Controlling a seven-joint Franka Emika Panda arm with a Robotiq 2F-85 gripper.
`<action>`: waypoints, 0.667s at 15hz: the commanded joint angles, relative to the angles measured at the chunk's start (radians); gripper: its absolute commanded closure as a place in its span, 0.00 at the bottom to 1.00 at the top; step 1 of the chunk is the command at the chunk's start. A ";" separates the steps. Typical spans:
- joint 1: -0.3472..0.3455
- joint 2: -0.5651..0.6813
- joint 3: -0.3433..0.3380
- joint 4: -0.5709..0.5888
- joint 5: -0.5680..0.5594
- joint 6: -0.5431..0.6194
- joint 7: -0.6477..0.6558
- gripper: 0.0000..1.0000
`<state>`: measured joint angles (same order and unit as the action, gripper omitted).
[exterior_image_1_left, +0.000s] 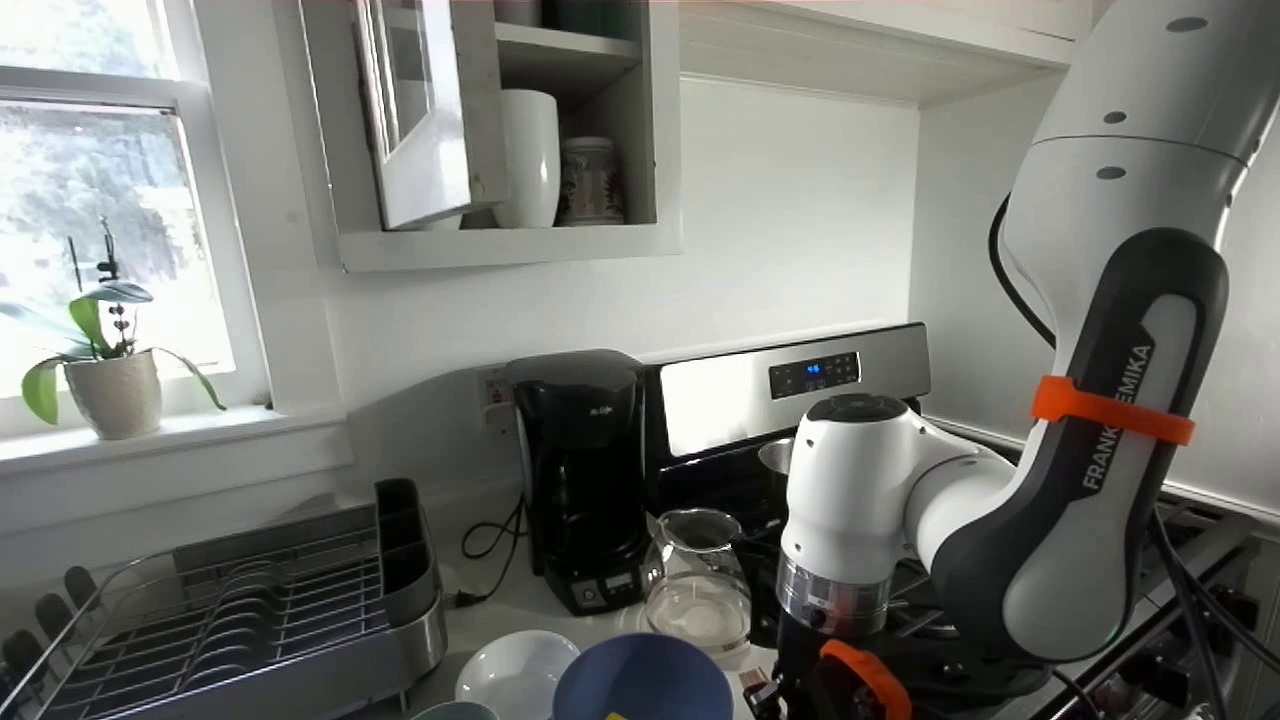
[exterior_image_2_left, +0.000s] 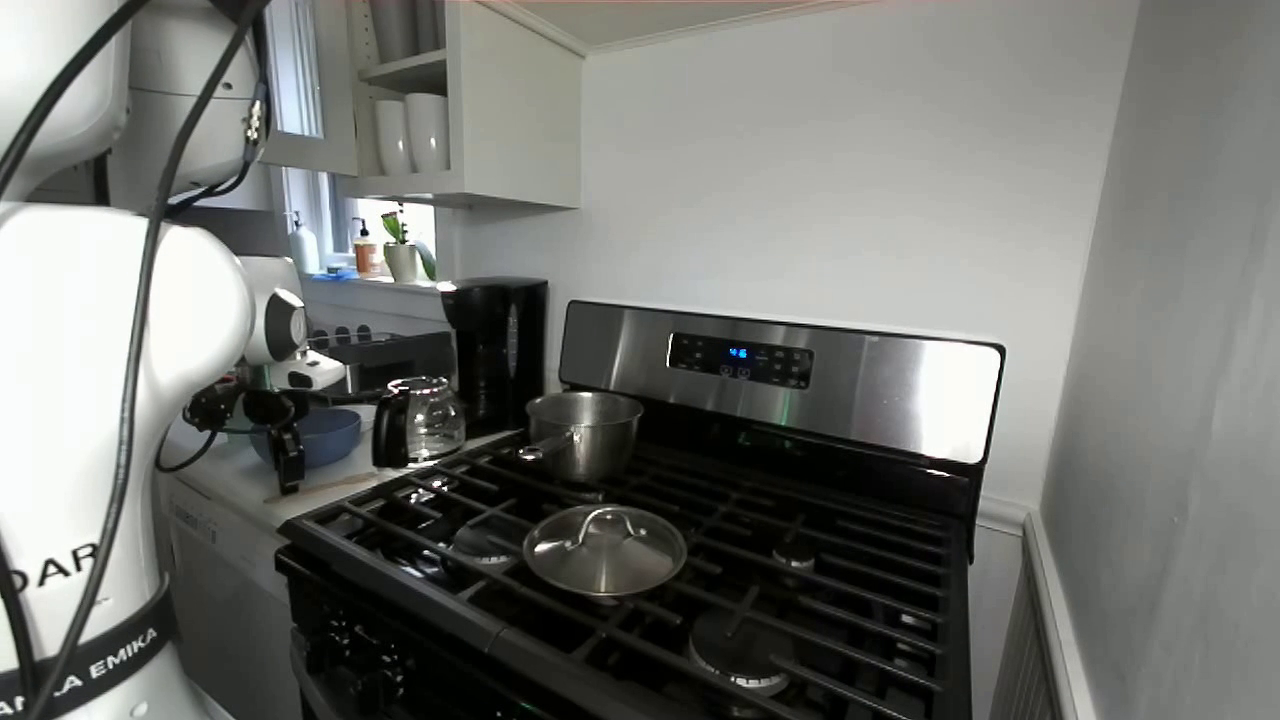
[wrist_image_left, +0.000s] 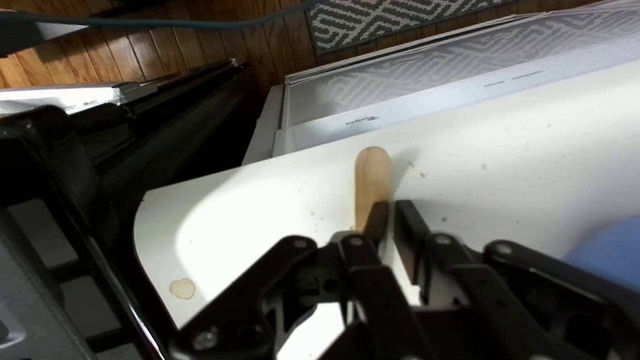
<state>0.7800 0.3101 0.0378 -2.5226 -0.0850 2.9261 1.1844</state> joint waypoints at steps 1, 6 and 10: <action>0.033 -0.045 -0.025 -0.019 -0.026 -0.039 0.039 0.55; 0.015 -0.095 -0.013 -0.038 -0.030 -0.057 0.045 0.22; -0.003 -0.111 0.002 -0.060 -0.031 -0.054 0.038 0.12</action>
<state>0.7918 0.2425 0.0275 -2.5435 -0.0884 2.8843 1.1934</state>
